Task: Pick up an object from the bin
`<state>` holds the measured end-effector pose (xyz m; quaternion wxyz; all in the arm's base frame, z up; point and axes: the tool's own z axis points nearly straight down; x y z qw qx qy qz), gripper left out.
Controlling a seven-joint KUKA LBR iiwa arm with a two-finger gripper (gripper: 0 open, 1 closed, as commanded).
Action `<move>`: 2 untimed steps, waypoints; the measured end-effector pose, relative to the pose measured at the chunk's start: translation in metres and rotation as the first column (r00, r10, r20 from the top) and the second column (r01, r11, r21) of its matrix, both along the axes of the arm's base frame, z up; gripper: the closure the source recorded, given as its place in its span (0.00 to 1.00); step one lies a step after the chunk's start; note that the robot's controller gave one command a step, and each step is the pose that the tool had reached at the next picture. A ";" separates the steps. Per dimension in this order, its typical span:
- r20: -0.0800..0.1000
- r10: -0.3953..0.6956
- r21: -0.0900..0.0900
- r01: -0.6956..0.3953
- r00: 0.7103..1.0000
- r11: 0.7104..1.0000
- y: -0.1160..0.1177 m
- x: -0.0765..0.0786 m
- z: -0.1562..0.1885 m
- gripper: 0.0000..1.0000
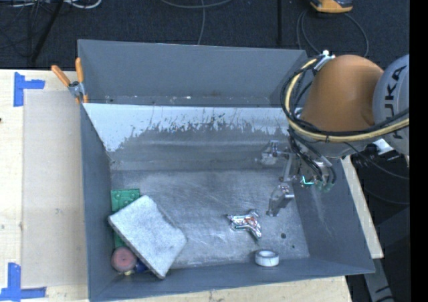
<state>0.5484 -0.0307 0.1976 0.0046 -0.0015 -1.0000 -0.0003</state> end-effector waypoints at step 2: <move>0.008 0.100 0.000 -0.100 0.995 0.995 -0.010 -0.032 -0.107 1.00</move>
Offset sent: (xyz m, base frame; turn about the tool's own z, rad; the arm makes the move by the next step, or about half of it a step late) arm -0.0319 -0.0110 -0.1069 -0.0986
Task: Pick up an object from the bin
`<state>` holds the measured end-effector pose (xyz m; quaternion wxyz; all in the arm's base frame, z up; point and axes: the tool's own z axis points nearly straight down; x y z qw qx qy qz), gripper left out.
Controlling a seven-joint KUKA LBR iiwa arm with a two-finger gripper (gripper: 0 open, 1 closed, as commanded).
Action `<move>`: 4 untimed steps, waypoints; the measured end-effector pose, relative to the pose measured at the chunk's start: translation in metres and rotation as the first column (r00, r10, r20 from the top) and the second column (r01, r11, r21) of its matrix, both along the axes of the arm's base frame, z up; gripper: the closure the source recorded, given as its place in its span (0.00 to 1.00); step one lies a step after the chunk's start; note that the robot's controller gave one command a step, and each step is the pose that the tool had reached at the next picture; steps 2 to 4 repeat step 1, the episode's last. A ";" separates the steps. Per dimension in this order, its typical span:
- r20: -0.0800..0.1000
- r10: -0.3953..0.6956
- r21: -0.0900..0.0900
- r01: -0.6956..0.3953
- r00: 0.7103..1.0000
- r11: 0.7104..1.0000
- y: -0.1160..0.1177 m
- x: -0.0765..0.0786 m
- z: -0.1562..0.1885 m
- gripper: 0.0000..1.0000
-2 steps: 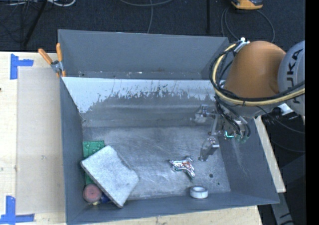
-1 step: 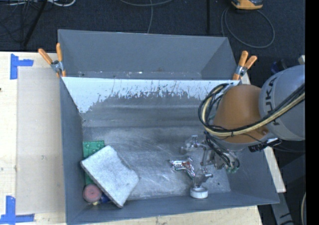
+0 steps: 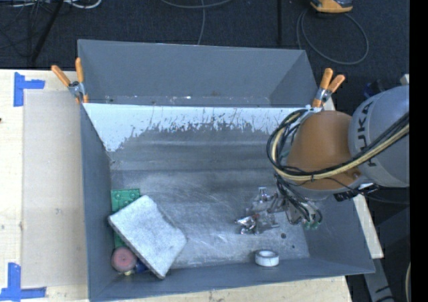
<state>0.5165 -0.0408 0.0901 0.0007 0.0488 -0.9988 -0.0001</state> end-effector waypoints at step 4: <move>0.008 0.153 -0.001 -0.153 0.988 0.988 0.000 -0.007 0.120 1.00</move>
Offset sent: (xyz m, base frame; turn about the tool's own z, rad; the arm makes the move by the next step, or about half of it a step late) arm -0.0089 -0.0006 0.1170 -0.1537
